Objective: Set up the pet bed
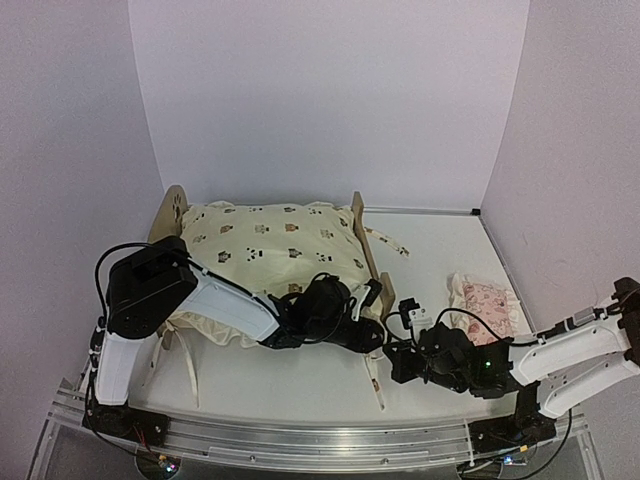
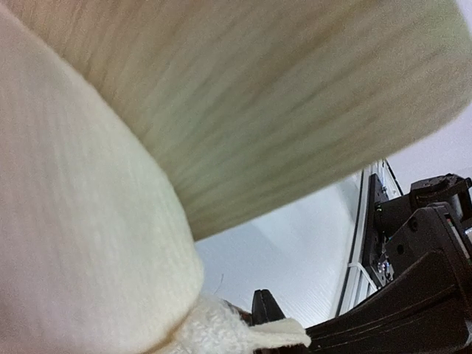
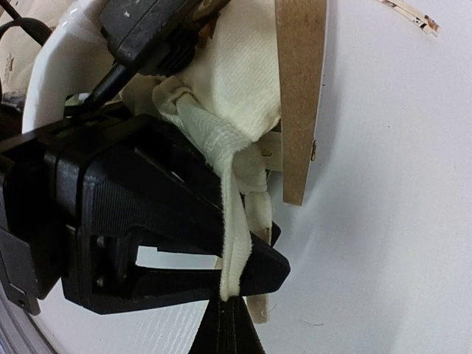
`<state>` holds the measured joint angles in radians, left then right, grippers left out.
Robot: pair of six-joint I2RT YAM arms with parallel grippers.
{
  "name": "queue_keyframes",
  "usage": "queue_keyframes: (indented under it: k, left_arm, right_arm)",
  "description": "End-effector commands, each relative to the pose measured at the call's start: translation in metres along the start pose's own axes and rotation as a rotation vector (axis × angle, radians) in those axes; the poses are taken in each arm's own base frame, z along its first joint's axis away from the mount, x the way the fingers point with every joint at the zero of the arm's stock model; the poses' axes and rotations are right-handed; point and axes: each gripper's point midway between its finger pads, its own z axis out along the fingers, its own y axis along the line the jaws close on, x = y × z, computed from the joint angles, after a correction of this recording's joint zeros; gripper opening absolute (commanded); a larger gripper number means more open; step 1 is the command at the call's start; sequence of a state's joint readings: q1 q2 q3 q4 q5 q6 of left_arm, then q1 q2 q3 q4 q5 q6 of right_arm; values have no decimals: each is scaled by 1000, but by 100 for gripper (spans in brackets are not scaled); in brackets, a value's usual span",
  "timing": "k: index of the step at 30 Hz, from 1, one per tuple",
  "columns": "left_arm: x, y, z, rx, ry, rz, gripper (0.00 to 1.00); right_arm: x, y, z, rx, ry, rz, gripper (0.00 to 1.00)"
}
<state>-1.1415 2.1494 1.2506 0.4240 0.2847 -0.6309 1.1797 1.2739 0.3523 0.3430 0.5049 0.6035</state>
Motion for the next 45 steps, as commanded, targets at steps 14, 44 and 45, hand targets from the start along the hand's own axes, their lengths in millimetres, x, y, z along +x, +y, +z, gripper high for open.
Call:
queue_keyframes:
  k: [14, 44, 45]
  left_arm:
    - [42, -11, -9, -51, 92, -11, 25]
    - [35, -28, -21, -7, 62, 213, 34]
    - [34, -26, -19, -14, 58, 216, 33]
  right_arm:
    - [-15, -1, 0, 42, -43, 26, 0]
    - [-19, 22, 19, 29, 38, 2, 0]
    - [-20, 23, 19, 30, 40, 2, 0]
